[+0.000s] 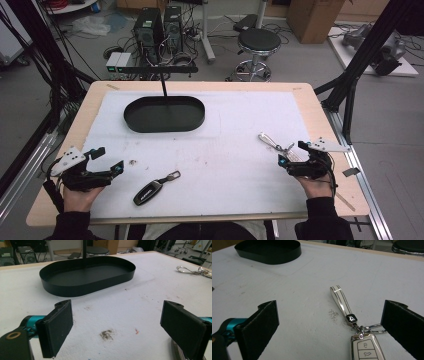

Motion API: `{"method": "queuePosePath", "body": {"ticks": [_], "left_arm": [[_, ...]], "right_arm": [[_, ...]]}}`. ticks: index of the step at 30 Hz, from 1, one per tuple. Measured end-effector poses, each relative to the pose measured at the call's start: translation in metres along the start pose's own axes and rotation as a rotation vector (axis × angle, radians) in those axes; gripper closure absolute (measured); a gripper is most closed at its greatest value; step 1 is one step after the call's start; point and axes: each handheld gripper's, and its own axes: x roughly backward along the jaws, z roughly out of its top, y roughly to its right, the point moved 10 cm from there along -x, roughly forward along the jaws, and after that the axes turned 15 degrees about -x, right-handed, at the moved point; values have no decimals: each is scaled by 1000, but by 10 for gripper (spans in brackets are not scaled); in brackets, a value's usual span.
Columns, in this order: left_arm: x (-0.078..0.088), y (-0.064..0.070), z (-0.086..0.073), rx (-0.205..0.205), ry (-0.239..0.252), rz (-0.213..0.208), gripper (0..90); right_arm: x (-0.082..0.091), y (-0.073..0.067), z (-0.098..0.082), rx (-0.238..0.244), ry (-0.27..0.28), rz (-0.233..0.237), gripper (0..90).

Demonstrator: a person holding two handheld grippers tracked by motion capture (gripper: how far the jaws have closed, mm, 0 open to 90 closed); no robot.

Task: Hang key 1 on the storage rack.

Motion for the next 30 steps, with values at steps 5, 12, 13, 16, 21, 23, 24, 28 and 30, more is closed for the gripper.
{"method": "queuePosePath", "body": {"ticks": [5, 12, 13, 16, 21, 23, 24, 28, 30], "left_arm": [[-1, 0, -1, 1, -7, -5, 115], [-2, 1, -1, -3, -11, -4, 115], [-2, 1, -1, -3, -13, -4, 115], [-3, 1, -2, -4, -17, -8, 115], [-3, 1, -3, -5, -23, -8, 115], [-4, 1, -3, -5, -26, -8, 115], [-5, 1, -3, -5, -28, -10, 116], [-5, 2, -4, -10, -34, -15, 116], [-5, 2, -4, -10, -34, -14, 116]], "right_arm": [[1, 1, 1, 1, 10, 0, 8], [0, 1, 0, 16, 13, -6, 8], [0, 1, 0, 17, 12, -7, 8], [-1, 1, 0, 16, 7, -6, 8], [-3, 2, -1, 15, -4, -13, 8], [-4, 2, -1, 18, -5, -12, 8], [-6, 0, -1, 18, -9, -12, 8], [-10, -1, -1, 24, -23, -11, 8], [-12, -1, 1, 24, -26, -10, 8]]}}
